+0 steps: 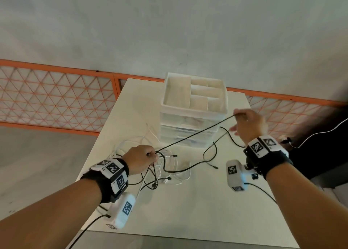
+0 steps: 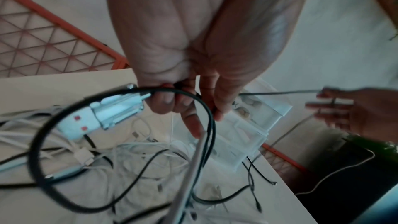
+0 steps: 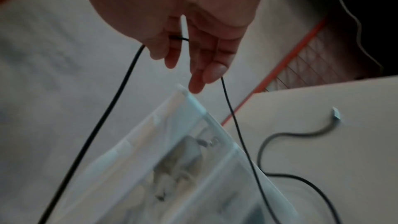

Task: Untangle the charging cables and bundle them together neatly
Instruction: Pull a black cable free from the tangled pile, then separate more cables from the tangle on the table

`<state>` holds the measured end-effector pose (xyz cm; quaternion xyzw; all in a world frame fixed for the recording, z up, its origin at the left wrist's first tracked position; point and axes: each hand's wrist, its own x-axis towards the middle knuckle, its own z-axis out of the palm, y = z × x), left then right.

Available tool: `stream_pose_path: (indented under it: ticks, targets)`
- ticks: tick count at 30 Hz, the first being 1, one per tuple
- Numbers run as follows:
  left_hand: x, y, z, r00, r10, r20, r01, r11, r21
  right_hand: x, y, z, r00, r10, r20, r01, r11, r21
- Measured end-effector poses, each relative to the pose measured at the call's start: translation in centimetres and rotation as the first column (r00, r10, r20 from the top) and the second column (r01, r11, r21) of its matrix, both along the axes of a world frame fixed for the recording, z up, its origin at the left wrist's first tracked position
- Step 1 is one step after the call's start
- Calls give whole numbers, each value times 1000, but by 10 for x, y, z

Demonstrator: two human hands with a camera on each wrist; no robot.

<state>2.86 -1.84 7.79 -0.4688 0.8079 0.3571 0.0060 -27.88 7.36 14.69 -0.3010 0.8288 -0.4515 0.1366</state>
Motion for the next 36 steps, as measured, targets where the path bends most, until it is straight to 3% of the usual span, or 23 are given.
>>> stream_pose_path:
  ticks: [2, 4, 6, 8, 10, 11, 13, 16, 18, 20, 22, 24, 26, 28, 31, 33, 34, 36]
  targets:
    - [-6, 4, 5, 998, 5, -56, -4, 1000, 21, -3, -7, 21, 998, 24, -56, -33, 987, -157]
    - [-14, 10, 15, 973, 59, -222, -45, 997, 68, -10, -14, 30, 999, 35, -24, -40, 965, -260]
    - [-23, 14, 35, 901, 144, -409, -100, 987, 127, -16, -15, 19, 995, 59, 74, -43, 978, -205]
    - [-30, 14, 56, 803, 191, -564, -101, 977, 188, -23, -6, -10, 986, 82, 148, -91, 994, 54]
    - [-34, 11, 77, 724, 182, -666, -73, 979, 190, -24, 11, -38, 987, 114, 111, -152, 887, 436]
    - [-34, 8, 86, 704, 158, -693, -57, 984, 166, -19, 18, -46, 988, 140, 69, -154, 818, 554]
    - [-35, 4, 100, 719, 83, -690, -18, 995, 101, -5, 24, -44, 980, 196, -14, -155, 816, 557]
    - [-36, 4, 98, 800, 0, -600, 33, 999, 44, 20, 22, -23, 920, 371, -129, -300, 876, 378]
    - [-35, 6, 89, 808, 50, -587, 16, 994, 107, 37, 20, -14, 851, 495, -174, -407, 832, 378]
    - [-29, 6, 81, 776, 170, -607, -42, 975, 219, 39, 20, -27, 839, 520, -159, -403, 791, 460]
    - [-17, 2, 74, 765, 264, -587, -102, 950, 294, 29, 25, -46, 890, 433, -145, -284, 774, 566]
    - [1, -3, 67, 808, 269, -524, -115, 945, 307, 8, 30, -58, 952, 279, -130, -150, 789, 596]
    - [16, -6, 58, 879, 217, -423, -105, 956, 273, -3, 30, -50, 967, 164, -196, -54, 881, 471]
    - [23, -5, 51, 927, 194, -322, -115, 962, 249, -7, 23, -34, 947, 140, -288, -66, 965, 253]
    - [21, 3, 43, 931, 231, -283, -153, 950, 271, -2, 5, -14, 917, 137, -374, -114, 990, 83]
    - [19, 7, 39, 907, 285, -308, -202, 940, 275, -2, -1, -18, 927, 152, -343, -111, 985, 135]
    - [19, 8, 36, 895, 311, -320, -222, 932, 285, -3, 0, -27, 937, 187, -296, -114, 962, 246]
    - [20, 10, 33, 870, 359, -338, -240, 907, 347, 1, 9, -50, 949, 289, -122, -183, 826, 534]
